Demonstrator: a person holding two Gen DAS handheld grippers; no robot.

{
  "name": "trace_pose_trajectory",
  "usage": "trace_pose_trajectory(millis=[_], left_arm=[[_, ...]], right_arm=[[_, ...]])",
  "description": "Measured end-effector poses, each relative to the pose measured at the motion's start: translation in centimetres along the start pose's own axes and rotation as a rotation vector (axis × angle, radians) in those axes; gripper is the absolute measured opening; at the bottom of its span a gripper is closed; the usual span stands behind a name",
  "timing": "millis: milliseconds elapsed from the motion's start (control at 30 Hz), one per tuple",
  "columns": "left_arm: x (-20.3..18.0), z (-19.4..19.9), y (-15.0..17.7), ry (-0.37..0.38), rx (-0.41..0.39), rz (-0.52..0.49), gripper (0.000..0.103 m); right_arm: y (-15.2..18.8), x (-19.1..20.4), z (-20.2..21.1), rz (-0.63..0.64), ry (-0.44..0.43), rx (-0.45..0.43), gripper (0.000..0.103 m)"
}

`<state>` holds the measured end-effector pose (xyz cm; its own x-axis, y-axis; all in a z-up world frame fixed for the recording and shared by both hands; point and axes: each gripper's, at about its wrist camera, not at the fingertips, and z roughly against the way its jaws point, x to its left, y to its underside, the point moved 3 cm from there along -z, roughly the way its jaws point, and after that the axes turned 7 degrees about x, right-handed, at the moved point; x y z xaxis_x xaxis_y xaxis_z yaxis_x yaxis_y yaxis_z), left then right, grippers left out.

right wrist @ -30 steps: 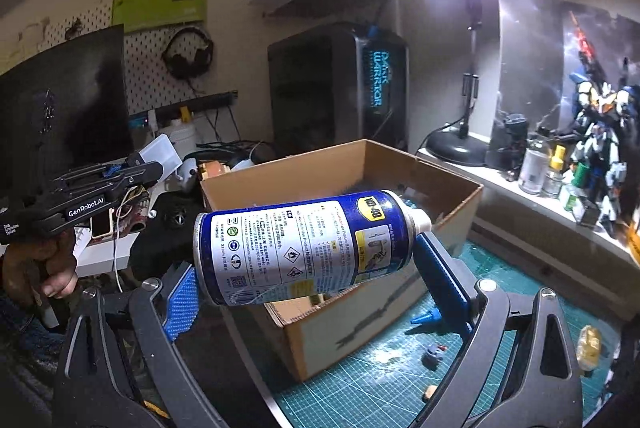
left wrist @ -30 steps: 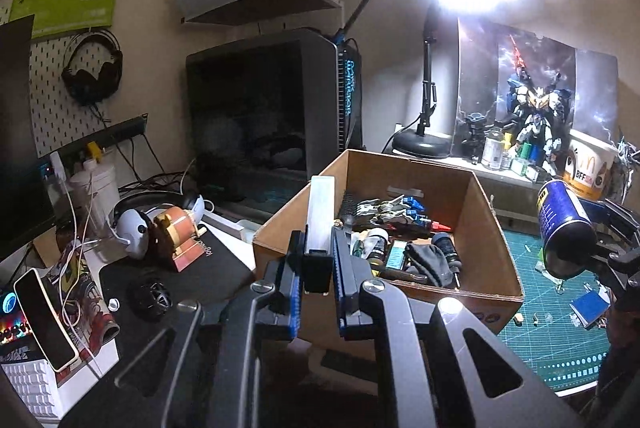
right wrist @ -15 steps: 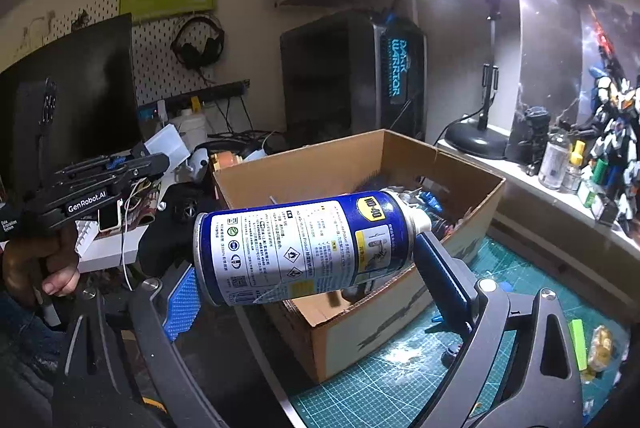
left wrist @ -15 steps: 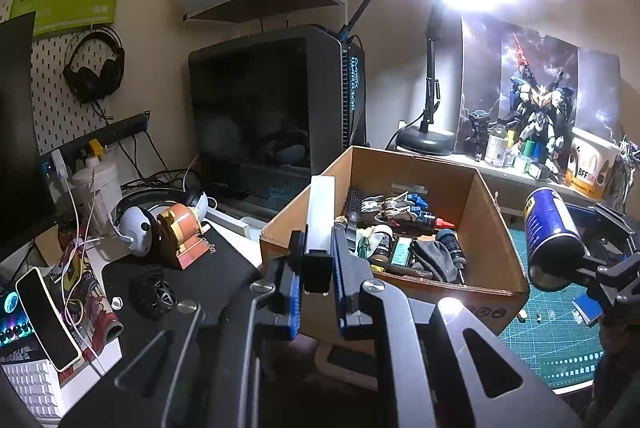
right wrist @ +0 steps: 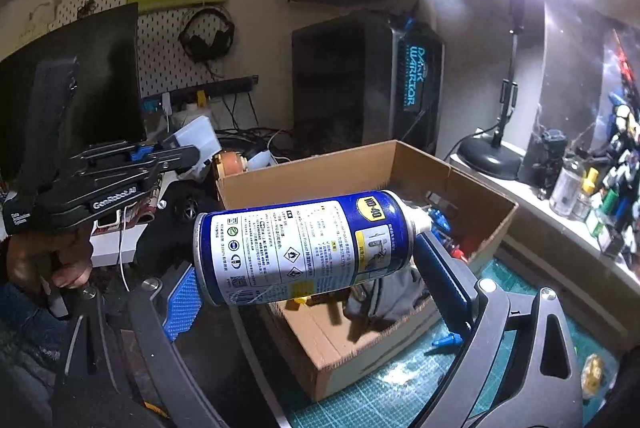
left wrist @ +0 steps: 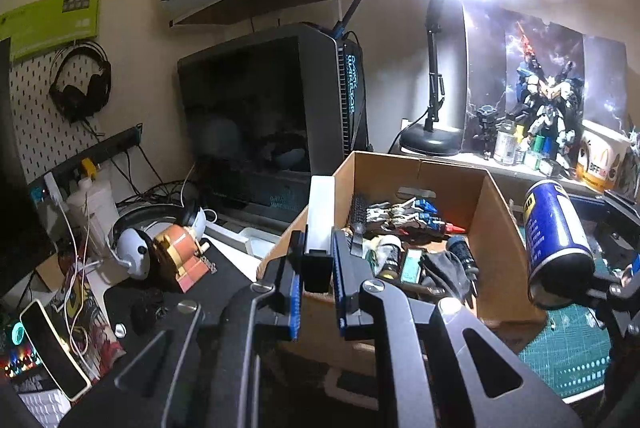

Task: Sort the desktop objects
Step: 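Lower the white part and spray can into the cardboard box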

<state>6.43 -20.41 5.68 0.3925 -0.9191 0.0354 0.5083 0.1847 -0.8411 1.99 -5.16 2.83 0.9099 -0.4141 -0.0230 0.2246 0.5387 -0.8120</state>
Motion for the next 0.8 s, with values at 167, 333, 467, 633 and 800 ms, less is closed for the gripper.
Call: trace_pose_trajectory(millis=[167,333,467,633,800], left_arm=[[-0.4,-1.8,-1.9,-0.007,0.013,-0.026,0.013],[-0.8,-3.9,-4.0,0.005,0.03,-0.055,0.013],[-1.6,-5.9,-5.2,0.014,0.061,-0.09,0.013],[-2.7,-8.4,-6.6,0.026,0.105,-0.137,0.013],[-3.8,-10.9,-7.9,0.037,0.15,-0.184,0.013]], right_arm=[[-1.2,-1.3,-1.7,-0.011,-0.007,0.019,0.095],[-2.5,-2.9,-3.8,-0.012,0.002,0.048,0.095],[-3.3,-4.4,-5.6,-0.007,0.012,0.087,0.095],[-4.0,-6.3,-7.5,-0.009,0.017,0.133,0.095],[-4.8,-8.4,-9.7,-0.005,0.028,0.189,0.095]])
